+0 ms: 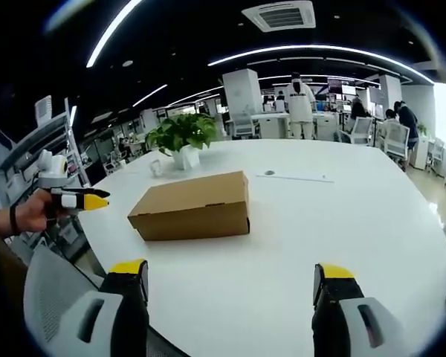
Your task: Operate the shoe box by opening the lid, removing the specified soft item, and placing it in the target area until the item is outside and the box remains undamaged.
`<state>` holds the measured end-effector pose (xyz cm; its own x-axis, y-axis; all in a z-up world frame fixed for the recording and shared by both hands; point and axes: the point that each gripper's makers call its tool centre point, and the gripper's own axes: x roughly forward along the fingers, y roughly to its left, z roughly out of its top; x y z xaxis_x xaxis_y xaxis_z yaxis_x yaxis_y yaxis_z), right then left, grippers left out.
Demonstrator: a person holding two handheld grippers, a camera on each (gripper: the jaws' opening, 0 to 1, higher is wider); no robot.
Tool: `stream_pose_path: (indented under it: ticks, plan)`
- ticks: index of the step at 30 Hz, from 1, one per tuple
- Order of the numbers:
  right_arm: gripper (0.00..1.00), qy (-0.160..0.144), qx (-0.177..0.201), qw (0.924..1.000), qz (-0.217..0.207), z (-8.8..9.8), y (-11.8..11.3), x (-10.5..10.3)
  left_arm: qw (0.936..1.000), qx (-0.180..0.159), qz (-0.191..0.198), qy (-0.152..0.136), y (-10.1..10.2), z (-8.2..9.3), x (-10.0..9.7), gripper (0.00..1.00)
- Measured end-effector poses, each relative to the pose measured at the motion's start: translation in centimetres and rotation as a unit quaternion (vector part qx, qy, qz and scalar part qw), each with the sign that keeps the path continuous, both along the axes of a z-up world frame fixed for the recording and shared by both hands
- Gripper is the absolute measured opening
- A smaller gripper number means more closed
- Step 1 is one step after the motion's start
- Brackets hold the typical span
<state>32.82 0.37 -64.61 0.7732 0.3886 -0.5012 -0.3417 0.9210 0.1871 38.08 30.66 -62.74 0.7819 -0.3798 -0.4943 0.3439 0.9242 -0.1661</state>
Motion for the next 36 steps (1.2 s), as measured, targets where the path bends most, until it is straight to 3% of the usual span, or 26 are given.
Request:
stream_pose_path:
  ticks: [20,36]
  plan:
    - [0.89,0.004,-0.004,0.9995,0.031,-0.3,1.6,1.9,0.9999,0.001,-0.005,0.012,0.1,-1.0,0.2,0.75]
    - [0.88,0.010,-0.012,0.9961,0.086,-1.2,4.8,4.9,0.9996,-0.001,0.004,0.029,0.6,-2.7,1.4,0.74]
